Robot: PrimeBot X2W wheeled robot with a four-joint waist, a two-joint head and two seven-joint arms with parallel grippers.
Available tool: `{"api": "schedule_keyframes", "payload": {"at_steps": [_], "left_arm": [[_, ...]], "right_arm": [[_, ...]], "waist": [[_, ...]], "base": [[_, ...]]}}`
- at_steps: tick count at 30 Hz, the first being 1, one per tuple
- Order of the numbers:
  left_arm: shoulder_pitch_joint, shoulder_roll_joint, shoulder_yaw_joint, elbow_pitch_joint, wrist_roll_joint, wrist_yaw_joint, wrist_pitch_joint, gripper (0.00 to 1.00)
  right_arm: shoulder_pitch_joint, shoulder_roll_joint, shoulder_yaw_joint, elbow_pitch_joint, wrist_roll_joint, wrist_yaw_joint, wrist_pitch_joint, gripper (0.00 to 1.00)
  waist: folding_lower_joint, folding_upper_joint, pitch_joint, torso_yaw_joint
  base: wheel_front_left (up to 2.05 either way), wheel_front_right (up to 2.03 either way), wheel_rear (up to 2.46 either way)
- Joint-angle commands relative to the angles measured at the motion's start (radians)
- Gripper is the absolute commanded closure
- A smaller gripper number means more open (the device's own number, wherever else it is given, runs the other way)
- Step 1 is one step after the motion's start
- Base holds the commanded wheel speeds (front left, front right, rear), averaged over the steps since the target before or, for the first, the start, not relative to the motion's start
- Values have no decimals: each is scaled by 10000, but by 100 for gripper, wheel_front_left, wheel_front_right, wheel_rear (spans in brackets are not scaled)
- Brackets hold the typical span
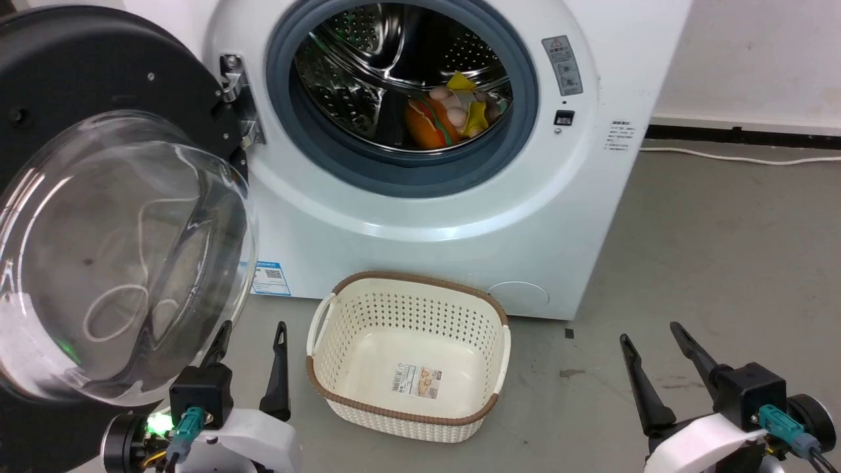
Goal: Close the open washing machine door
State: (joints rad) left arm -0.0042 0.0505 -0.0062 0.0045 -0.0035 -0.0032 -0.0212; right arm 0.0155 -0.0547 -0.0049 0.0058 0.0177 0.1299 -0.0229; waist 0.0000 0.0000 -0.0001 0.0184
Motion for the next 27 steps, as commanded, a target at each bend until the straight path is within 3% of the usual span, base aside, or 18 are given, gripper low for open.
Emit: {"api": "schedule_keyframes", "payload": {"at_steps": [1, 16, 27], "left_arm": [[21, 1, -2, -32, -92, -21, -120, 0], [73, 1, 28, -25, -122, -99, -433, 0], [317, 1, 297, -306, -272, 70, -663, 0]], "right_arm": [[38, 6, -18, -36, 72, 1, -106, 0], [119, 11, 168, -79, 192, 2, -419, 0], [-291, 15, 863, 174, 167, 3, -648, 0]], "waist": [[0, 0, -2, 40], [0, 0, -61, 1037], [0, 0, 88, 1601]], "base": [[0, 0, 0], [0, 0, 0], [0, 0, 0]]}}
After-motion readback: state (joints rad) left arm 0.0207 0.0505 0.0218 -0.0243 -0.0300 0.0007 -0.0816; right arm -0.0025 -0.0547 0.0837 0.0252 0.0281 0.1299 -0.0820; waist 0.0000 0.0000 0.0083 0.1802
